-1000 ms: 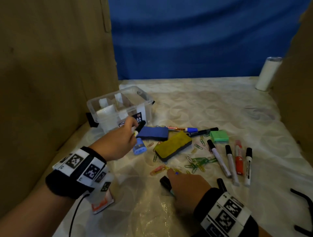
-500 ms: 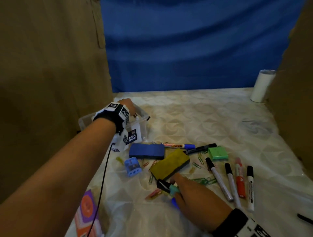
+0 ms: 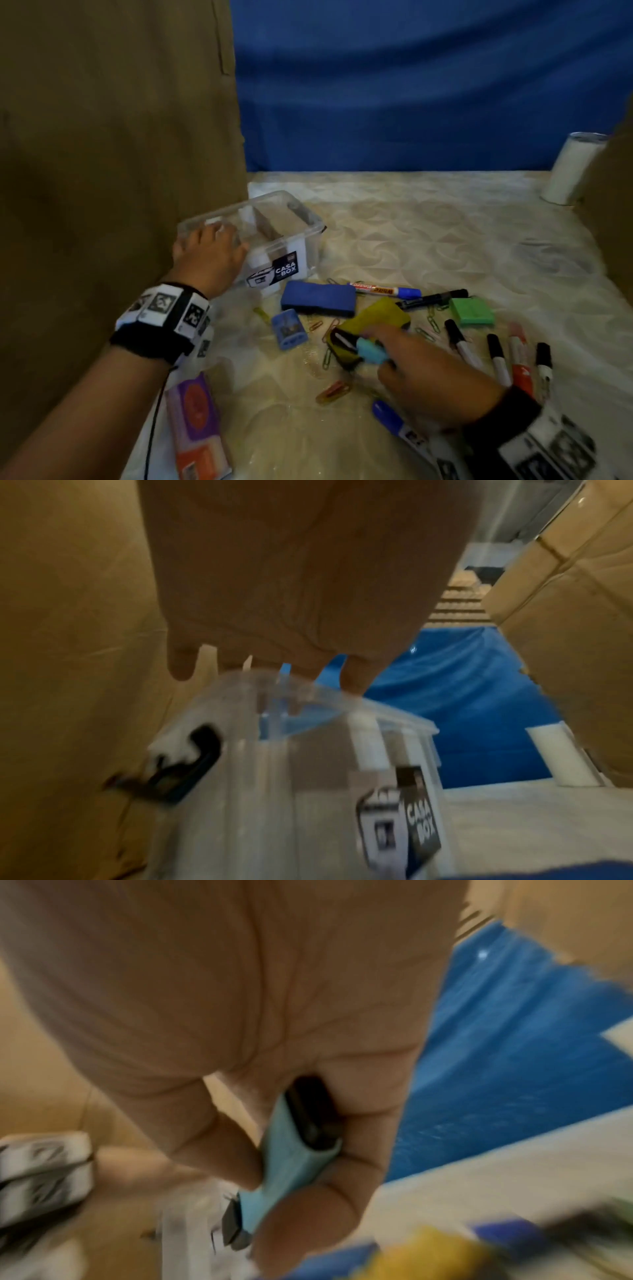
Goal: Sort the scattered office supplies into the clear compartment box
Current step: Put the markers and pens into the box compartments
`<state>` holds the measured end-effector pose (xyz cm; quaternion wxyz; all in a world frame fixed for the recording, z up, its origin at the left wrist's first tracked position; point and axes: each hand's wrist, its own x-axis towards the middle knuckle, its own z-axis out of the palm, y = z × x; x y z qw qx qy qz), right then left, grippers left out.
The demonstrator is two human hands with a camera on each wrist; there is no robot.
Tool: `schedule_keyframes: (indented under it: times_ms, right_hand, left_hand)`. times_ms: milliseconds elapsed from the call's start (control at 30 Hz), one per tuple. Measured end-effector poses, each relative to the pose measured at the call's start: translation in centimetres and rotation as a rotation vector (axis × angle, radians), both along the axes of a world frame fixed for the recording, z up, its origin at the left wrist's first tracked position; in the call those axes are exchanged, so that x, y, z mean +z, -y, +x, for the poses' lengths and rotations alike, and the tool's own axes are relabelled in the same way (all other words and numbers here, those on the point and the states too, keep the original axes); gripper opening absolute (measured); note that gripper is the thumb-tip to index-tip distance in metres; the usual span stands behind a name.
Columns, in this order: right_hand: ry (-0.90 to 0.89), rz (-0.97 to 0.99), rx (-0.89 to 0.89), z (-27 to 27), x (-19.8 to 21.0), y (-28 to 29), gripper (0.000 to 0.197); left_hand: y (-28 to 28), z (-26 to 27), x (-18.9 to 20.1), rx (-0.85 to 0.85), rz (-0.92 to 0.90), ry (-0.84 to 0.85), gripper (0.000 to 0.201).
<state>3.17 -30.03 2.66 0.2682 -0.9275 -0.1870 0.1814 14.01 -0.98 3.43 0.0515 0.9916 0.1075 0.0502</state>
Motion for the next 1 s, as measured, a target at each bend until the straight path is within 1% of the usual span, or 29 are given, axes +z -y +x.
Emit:
schedule_keyframes:
  times_ms: [67, 167, 233, 300, 333, 367, 400, 433, 467, 533, 567, 600, 633, 667, 733, 767, 867, 933, 967, 1000]
  right_hand:
    - [0.051, 0.003, 0.000, 2.5, 1.5, -1.6, 0.035]
    - [0.110, 0.067, -0.018, 7.1, 3.5, -4.9, 0.031]
    - [0.202, 0.156, -0.116, 10.0, 4.6, -7.5, 0.034]
    - [0.245, 0.167, -0.205, 13.0, 5.1, -10.4, 0.036]
    - [0.248, 0.123, -0.223, 14.7, 5.0, -11.9, 0.035]
    - [0.222, 0.025, -0.213, 16.2, 4.9, -13.2, 0.035]
    - [0.213, -0.082, -0.187, 18.5, 4.2, -14.3, 0.038]
    - [0.241, -0.181, -0.166, 20.8, 3.4, -15.0, 0.047]
    - [0.267, -0.268, -0.147, 22.7, 2.6, -15.5, 0.052]
    - [0.290, -0.325, -0.124, 26.6, 1.0, -16.1, 0.051]
    - [0.288, -0.338, -0.117, 26.7, 1.0, -16.1, 0.053]
    - [0.293, -0.332, -0.125, 24.2, 2.3, -16.0, 0.058]
    - [0.277, -0.309, -0.150, 23.1, 2.5, -15.8, 0.063]
    - [0.244, -0.265, -0.164, 21.0, 3.4, -15.5, 0.063]
    - [0.189, -0.149, -0.163, 18.1, 3.7, -14.2, 0.052]
    - [0.181, -0.090, -0.155, 16.9, 3.6, -13.2, 0.050]
    - [0.229, 0.074, -0.158, 12.7, 3.1, -9.9, 0.047]
    - [0.255, 0.095, -0.169, 10.2, 2.5, -7.1, 0.042]
    - [0.263, 0.096, -0.165, 8.9, 2.3, -5.6, 0.041]
    - [0.275, 0.088, -0.158, 7.6, 2.2, -4.2, 0.040]
  left_hand:
    - [-0.6, -0.2, -1.2, 0.016, -0.050, -0.027, 0.057]
    - [-0.7, -0.3, -2.3, -0.017, -0.060, 0.066, 0.056]
    - [-0.8, -0.4, -2.5, -0.029, -0.059, 0.095, 0.055]
    - [-0.8, -0.4, -2.6, -0.037, -0.057, 0.081, 0.054]
    - [-0.8, -0.5, -2.5, -0.046, -0.056, 0.082, 0.054]
    - [-0.8, -0.4, -2.5, -0.052, -0.054, 0.085, 0.054]
    - [-0.8, -0.4, -2.5, -0.055, -0.055, 0.089, 0.054]
    - [-0.8, -0.3, -2.5, -0.056, -0.059, 0.084, 0.054]
    - [-0.8, -0.3, -2.6, -0.056, -0.064, 0.084, 0.054]
    - [-0.7, -0.4, -2.6, -0.055, -0.070, 0.091, 0.054]
    - [-0.7, -0.4, -2.7, -0.055, -0.079, 0.092, 0.054]
    - [-0.8, -0.4, -2.7, -0.055, -0.086, 0.094, 0.054]
    - [-0.8, -0.4, -2.8, -0.057, -0.090, 0.096, 0.053]
    - [-0.8, -0.3, -2.9, -0.062, -0.091, 0.104, 0.053]
    - [-0.7, -0.1, -3.2, -0.058, -0.081, 0.128, 0.052]
    - [-0.7, 0.1, -3.3, -0.057, -0.077, 0.132, 0.052]
    - [-1.6, 0.9, -3.9, -0.081, -0.031, 0.105, 0.056]
    - [-2.1, 1.2, -4.1, -0.130, 0.038, 0.091, 0.070]
    - [-2.0, 1.2, -3.9, -0.135, 0.038, 0.089, 0.072]
    - [-1.7, 1.0, -3.6, -0.108, 0.010, 0.091, 0.068]
